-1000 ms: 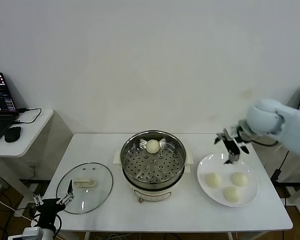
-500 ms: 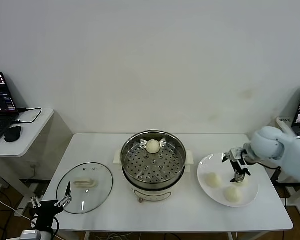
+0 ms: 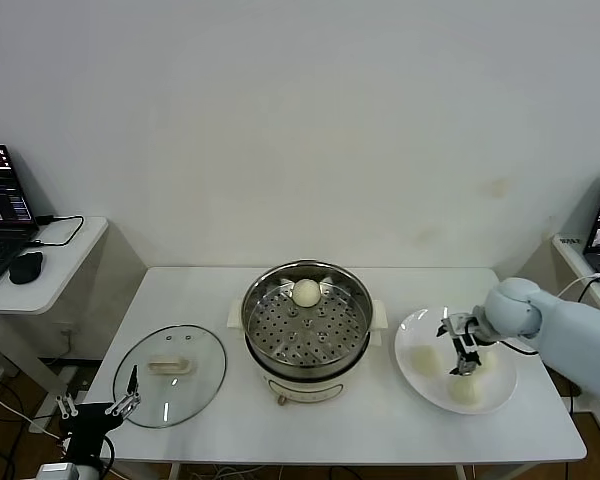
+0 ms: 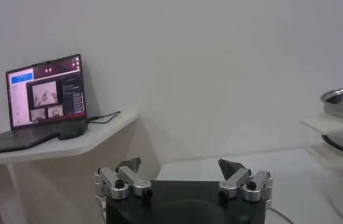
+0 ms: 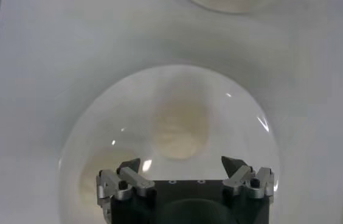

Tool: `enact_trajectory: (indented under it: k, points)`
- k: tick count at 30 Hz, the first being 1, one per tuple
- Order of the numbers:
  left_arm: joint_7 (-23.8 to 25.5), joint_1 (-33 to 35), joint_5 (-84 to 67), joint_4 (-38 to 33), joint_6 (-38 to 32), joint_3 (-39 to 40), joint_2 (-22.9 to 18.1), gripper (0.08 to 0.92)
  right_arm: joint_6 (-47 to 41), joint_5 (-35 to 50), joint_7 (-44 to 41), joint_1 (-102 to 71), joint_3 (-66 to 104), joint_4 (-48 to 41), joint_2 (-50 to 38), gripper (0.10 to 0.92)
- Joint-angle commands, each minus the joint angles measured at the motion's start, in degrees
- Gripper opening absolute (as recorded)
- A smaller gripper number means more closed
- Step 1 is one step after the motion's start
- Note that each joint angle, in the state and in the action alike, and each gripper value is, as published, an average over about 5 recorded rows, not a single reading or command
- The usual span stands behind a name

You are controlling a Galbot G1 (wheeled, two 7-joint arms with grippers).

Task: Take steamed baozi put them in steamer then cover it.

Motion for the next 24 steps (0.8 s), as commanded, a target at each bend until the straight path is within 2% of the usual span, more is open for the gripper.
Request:
enact_trajectory:
  k: [1,15,24]
  points:
    - [0.0,-0.1,0.1,0.1,-0.1,0.0,0.0,0.823,-0.2,-1.3,0.9,-3.3,2.4,-2.3,2.5,0.823]
    - [0.0,-0.3,0.2,0.3,-0.2,-0.1,0.0,0.823,-1.0,-1.6,1.1,-3.7,2.7,-4.4,4.7,0.754]
    - [0.0,-0.4,0.3,0.3,-0.1,0.0,0.0,0.823,-2.0,-0.4,0.2,-3.1,2.5,-4.5,4.9,0.636]
